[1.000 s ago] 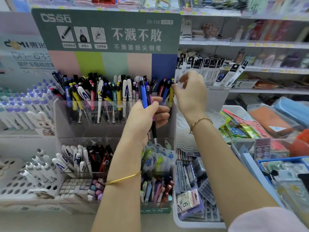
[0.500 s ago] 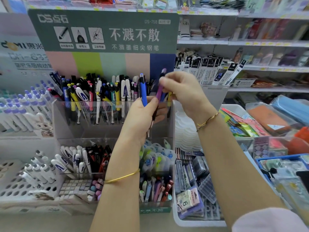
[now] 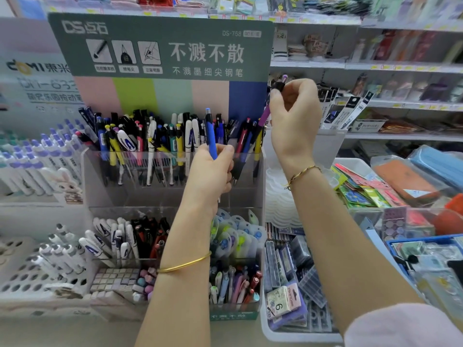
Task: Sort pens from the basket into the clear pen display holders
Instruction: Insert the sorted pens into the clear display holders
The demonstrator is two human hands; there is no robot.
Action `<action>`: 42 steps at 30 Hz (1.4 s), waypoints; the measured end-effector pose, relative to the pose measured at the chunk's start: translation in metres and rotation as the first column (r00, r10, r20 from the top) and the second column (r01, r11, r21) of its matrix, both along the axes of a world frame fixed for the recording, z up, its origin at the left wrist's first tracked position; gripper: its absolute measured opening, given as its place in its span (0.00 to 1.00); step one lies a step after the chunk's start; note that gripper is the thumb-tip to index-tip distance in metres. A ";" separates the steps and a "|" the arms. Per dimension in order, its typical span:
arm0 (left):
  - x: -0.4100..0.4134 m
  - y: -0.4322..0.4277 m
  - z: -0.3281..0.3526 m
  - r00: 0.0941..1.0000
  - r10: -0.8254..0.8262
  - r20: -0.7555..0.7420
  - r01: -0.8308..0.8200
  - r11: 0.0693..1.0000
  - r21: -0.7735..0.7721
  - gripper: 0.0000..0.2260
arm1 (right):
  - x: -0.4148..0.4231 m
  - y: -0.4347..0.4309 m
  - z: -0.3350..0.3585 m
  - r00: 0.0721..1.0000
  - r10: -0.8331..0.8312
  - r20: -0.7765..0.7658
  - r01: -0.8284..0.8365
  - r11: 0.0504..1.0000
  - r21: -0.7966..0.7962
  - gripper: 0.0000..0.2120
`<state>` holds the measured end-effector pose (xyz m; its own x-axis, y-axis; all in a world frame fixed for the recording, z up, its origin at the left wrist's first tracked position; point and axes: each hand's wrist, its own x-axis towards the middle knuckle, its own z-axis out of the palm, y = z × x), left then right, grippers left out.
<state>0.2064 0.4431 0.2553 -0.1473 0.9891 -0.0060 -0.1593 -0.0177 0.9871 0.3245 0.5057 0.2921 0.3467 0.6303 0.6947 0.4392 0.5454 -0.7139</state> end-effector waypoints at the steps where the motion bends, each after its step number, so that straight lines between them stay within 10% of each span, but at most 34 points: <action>1: 0.000 0.000 0.000 1.000 0.000 -0.018 0.000 1.000 -0.008 0.03 | 0.001 0.001 -0.001 0.998 0.002 0.068 0.003 0.998 -0.061 0.04; 16: 0.013 0.008 0.010 0.999 0.003 -0.040 -0.007 0.996 -0.087 0.05 | 0.005 0.005 -0.026 0.874 -0.026 0.486 0.261 0.868 -0.422 0.13; 28: 0.012 0.003 0.004 0.979 0.006 -0.203 0.011 0.996 0.083 0.06 | -0.002 -0.019 -0.008 0.867 0.498 -0.004 -0.452 0.785 -0.424 0.07; 37: 0.006 0.002 -0.001 0.972 0.127 -0.197 -0.120 0.992 0.049 0.11 | -0.005 -0.006 -0.004 0.993 0.078 0.083 -0.072 0.995 -0.072 0.06; 42: 0.007 0.003 -0.003 0.973 0.120 -0.199 -0.114 0.993 0.044 0.11 | -0.009 -0.007 -0.006 0.954 0.107 0.279 -0.056 0.981 -0.187 0.10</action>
<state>0.2131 0.4460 0.2525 -0.2570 0.9641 0.0669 0.0474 -0.0566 0.9973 0.3153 0.4983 0.2858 0.0918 0.7684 0.6334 0.5985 0.4658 -0.6518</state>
